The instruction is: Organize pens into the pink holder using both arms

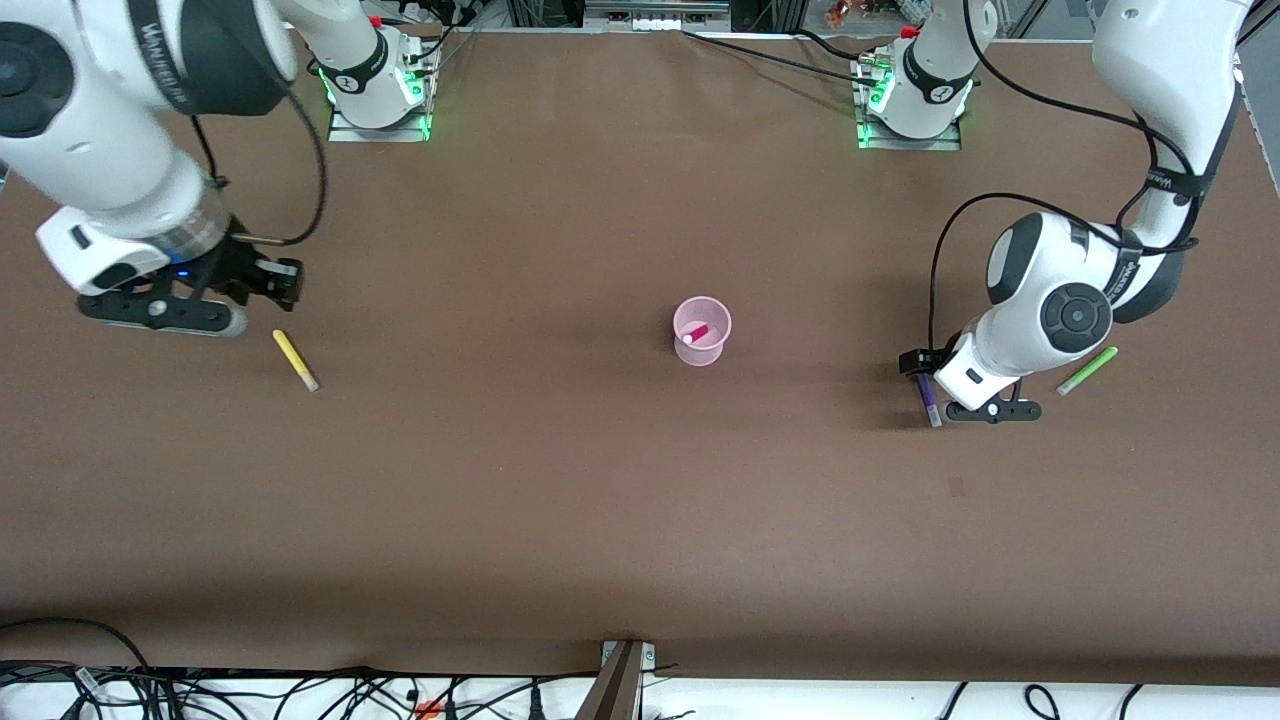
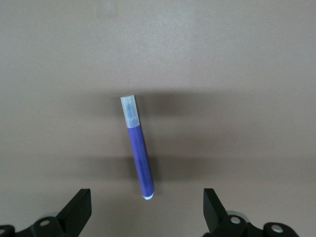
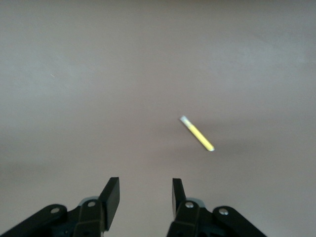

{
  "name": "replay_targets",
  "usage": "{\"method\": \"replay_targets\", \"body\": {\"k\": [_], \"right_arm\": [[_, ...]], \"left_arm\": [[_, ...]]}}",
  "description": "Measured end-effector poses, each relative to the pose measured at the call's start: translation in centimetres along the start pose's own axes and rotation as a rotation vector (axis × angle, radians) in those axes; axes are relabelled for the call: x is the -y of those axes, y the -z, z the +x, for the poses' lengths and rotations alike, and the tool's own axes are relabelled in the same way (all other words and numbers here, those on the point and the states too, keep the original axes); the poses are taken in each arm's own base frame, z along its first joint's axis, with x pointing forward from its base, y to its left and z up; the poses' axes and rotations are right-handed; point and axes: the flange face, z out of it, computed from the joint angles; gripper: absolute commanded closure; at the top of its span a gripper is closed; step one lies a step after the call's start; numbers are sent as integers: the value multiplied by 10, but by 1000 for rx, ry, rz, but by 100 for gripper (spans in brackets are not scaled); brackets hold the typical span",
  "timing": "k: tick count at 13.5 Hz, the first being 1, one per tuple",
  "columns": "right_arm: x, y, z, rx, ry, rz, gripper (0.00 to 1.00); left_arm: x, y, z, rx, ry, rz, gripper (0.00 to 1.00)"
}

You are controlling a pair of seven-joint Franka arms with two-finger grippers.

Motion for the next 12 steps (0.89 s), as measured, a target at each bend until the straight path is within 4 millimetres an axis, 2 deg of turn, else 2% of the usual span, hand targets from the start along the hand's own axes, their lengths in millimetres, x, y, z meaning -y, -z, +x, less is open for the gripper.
{"method": "replay_targets", "body": {"k": [2, 4, 6, 8, 12], "right_arm": [[-18, -23, 3, -10, 33, 13, 23], [-18, -37, 4, -11, 59, 17, 2], [-18, -42, 6, -22, 63, 14, 1], [-22, -45, 10, -44, 87, 11, 1], [-40, -52, 19, -76, 91, 10, 1]], "left_arm": [[4, -15, 2, 16, 53, -7, 0], [4, -29, 4, 13, 91, -19, 0], [2, -46, 1, -13, 103, -38, 2], [4, -63, -5, -28, 105, -48, 16], [7, -71, -9, -32, 85, -24, 56]]}}
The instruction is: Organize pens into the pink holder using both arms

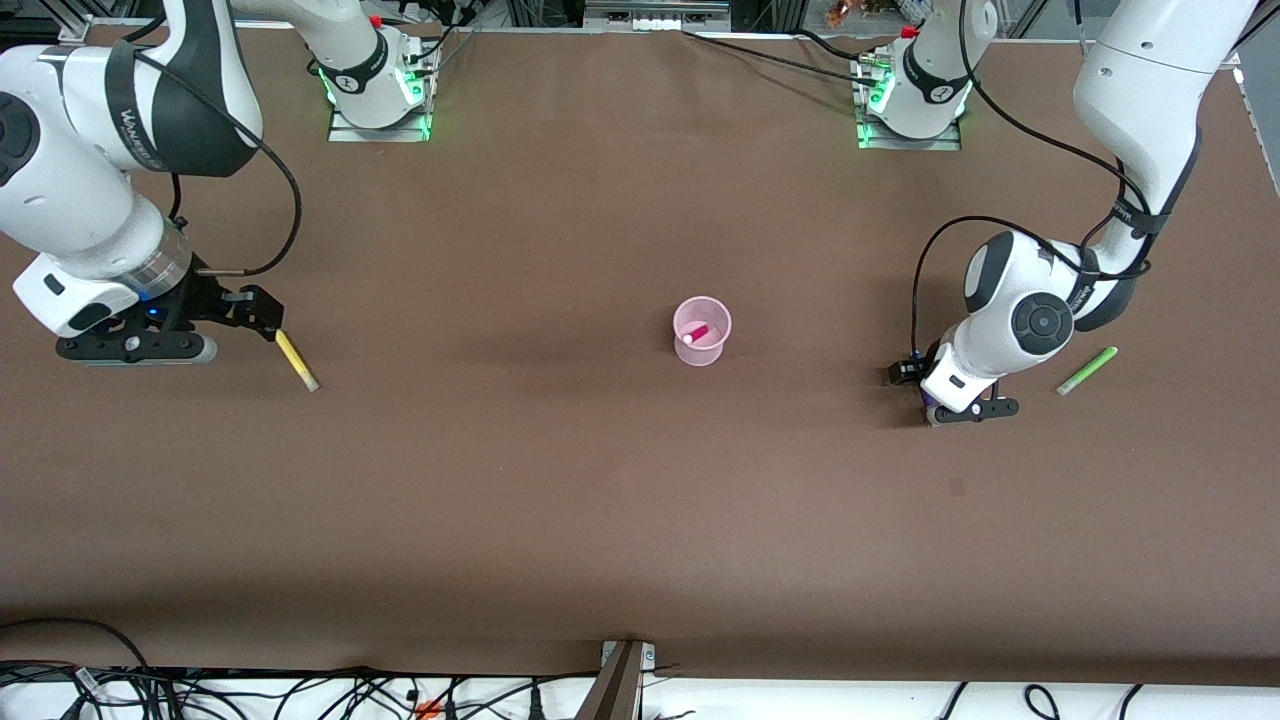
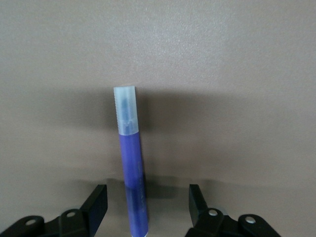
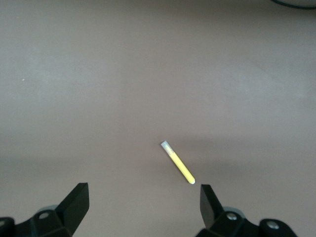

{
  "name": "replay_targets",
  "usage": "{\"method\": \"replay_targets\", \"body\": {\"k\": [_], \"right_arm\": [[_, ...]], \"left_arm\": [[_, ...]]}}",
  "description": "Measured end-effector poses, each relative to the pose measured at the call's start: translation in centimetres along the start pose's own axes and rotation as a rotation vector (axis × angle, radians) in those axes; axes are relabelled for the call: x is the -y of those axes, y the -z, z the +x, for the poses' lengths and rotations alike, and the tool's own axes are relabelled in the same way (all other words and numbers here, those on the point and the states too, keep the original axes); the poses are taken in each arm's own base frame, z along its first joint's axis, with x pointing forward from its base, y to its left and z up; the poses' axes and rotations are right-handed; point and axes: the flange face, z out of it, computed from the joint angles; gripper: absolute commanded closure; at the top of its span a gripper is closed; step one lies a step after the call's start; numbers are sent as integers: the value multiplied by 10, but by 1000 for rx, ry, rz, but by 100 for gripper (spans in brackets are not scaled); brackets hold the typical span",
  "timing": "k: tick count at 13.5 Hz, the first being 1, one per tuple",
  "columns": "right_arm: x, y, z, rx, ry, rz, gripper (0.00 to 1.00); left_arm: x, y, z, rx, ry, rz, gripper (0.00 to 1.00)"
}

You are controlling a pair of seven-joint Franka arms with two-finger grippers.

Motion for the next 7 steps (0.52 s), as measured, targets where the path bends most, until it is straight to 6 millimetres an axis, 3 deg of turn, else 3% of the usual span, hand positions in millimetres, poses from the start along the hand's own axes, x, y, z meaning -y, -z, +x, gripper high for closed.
{"method": "replay_targets", "body": {"k": [4, 7], "right_arm": [[-13, -11, -2, 13, 3, 20, 1], [-17, -13, -2, 15, -1, 23, 1]], "left_arm": [[1, -3, -3, 6, -12, 9, 99], [3, -3, -3, 6, -13, 9, 100]]}}
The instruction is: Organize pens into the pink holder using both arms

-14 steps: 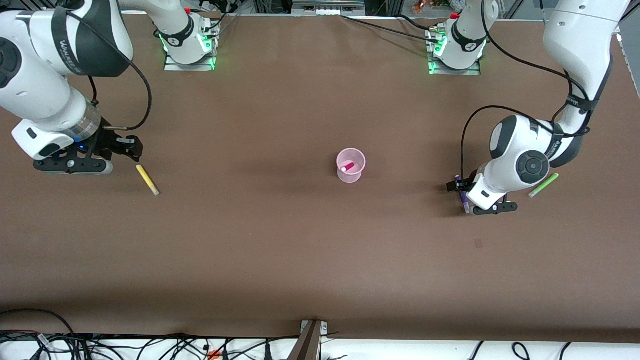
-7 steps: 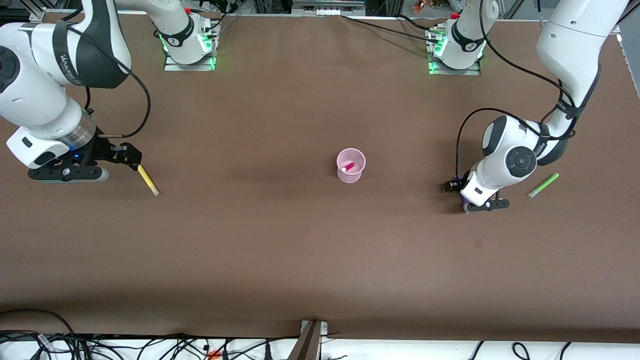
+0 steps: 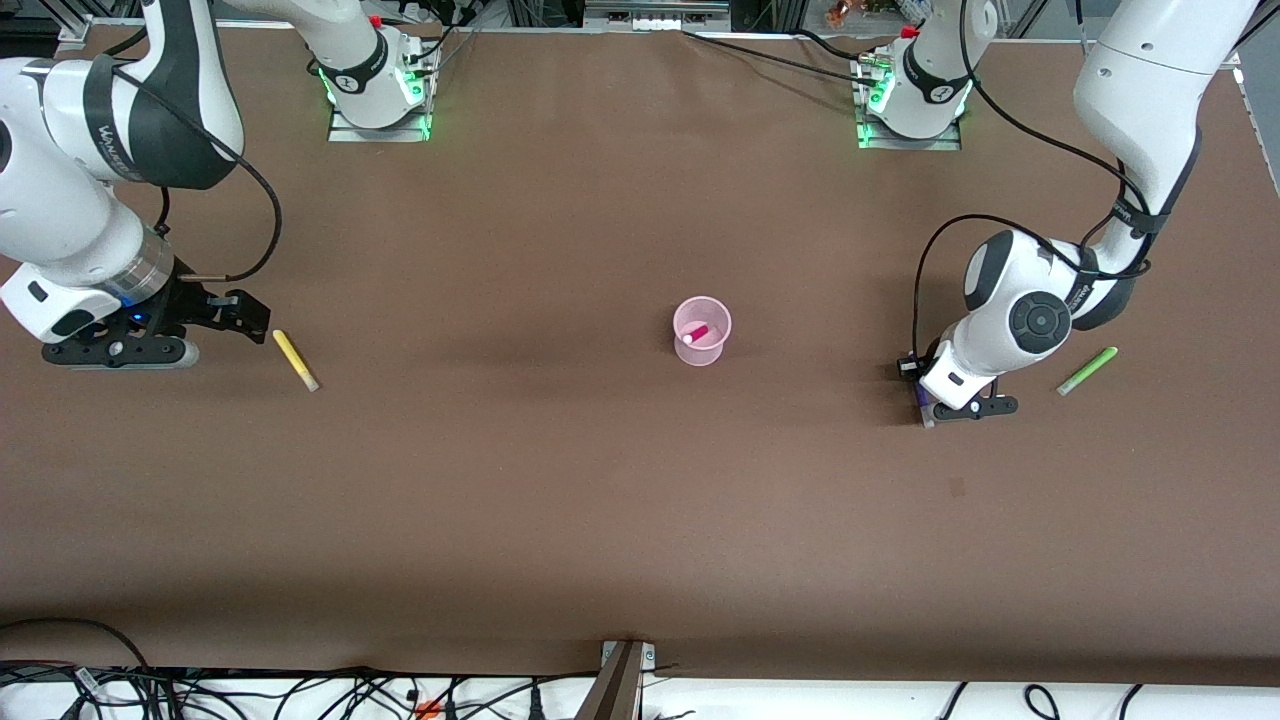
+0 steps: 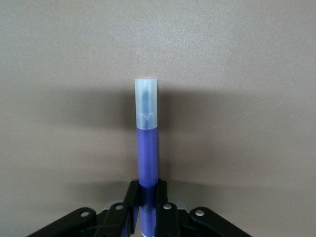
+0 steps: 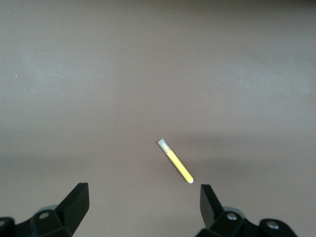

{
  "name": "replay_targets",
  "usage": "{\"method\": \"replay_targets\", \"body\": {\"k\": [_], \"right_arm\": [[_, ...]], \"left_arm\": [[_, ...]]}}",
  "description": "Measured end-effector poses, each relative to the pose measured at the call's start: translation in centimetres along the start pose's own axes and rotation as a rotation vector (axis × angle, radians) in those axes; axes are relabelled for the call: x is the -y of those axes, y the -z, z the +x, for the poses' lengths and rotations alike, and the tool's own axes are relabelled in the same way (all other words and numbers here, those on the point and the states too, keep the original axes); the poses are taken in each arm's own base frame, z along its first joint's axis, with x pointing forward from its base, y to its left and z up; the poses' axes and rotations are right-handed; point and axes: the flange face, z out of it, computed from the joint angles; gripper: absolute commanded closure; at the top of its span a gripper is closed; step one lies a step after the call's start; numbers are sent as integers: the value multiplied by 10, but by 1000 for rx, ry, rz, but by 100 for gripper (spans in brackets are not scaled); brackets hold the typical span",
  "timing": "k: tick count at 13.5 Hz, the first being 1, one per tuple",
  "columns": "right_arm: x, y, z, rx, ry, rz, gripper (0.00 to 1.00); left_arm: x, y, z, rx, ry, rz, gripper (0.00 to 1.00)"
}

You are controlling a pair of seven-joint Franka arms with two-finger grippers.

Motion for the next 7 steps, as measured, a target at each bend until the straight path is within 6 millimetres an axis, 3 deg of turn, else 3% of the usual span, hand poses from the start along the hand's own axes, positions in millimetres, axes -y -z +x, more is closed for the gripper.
{"method": "replay_targets", "body": {"k": [4, 7], "right_arm": [[7, -13, 2, 20, 17, 35, 1], [1, -20, 4, 30, 15, 80, 1]], "left_arm": [[1, 0, 0, 3, 1, 1, 100], [6, 2, -3, 45, 24, 6, 100]]}}
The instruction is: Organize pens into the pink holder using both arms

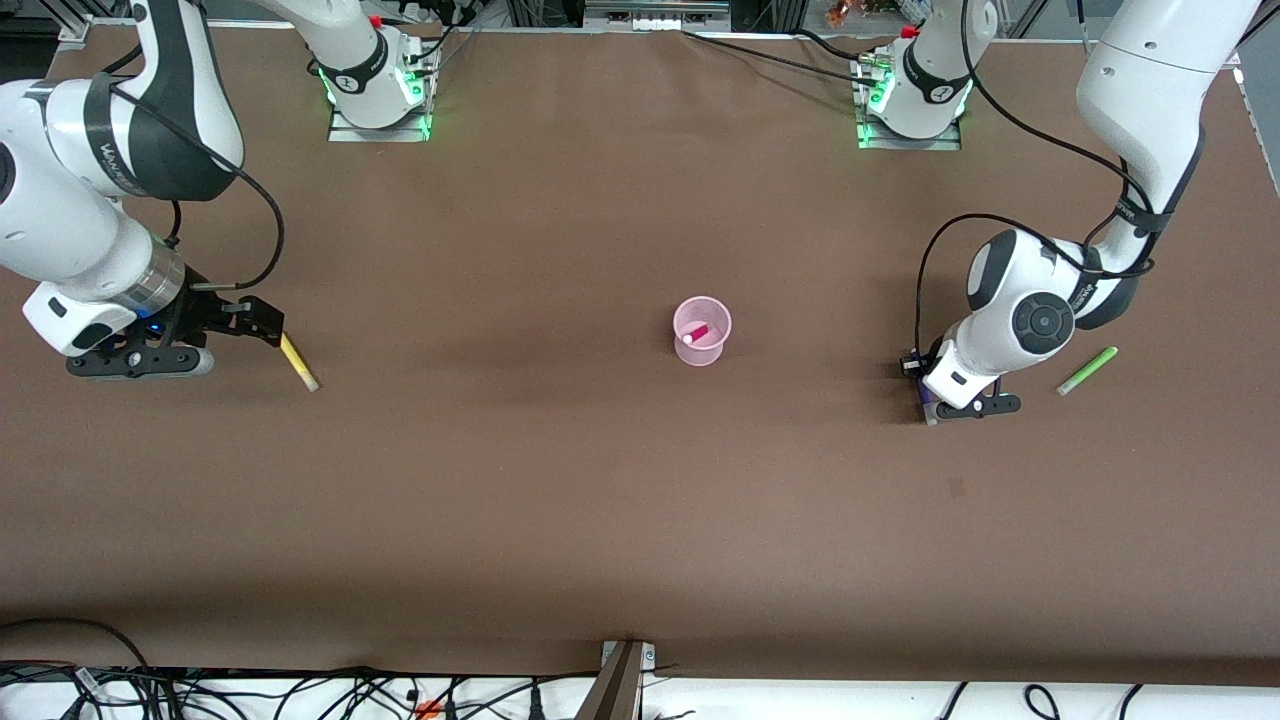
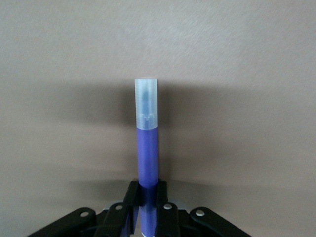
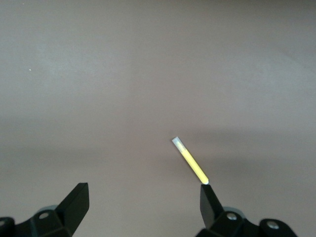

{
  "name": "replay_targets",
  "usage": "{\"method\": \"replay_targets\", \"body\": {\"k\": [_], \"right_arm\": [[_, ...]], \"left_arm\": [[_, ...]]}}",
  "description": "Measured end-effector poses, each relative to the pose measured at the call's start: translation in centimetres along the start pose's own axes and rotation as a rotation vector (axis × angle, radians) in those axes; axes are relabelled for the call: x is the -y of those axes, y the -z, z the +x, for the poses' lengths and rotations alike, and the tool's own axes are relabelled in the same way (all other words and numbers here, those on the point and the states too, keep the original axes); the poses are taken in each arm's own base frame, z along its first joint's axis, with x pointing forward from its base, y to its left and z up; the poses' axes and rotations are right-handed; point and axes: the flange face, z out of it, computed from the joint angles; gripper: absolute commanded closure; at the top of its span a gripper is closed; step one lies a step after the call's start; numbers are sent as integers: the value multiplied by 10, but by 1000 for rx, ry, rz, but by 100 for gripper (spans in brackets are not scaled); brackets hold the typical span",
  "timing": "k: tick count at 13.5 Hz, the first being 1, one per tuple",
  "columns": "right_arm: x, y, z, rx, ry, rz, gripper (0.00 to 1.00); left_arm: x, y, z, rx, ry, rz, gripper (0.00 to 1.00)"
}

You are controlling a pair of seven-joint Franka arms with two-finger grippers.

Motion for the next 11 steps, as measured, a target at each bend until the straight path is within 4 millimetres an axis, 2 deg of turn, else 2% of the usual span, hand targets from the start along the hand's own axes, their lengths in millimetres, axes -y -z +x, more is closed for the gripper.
{"method": "replay_targets", "body": {"k": [3, 6, 8, 11], "right_arm": [[-9, 10, -1, -19, -9, 37, 1], [-4, 38, -6, -63, -21, 42, 1], [-5, 61, -13, -38, -57, 41, 1], [-13, 90, -20, 19, -93, 38, 0]], "left_arm": [[-19, 19, -8, 152, 91, -88, 100], [-39, 61, -9, 342, 178, -236, 100], [-50, 81, -10, 456, 238, -365, 100], [-75, 86, -20, 645, 388, -523, 100]]}}
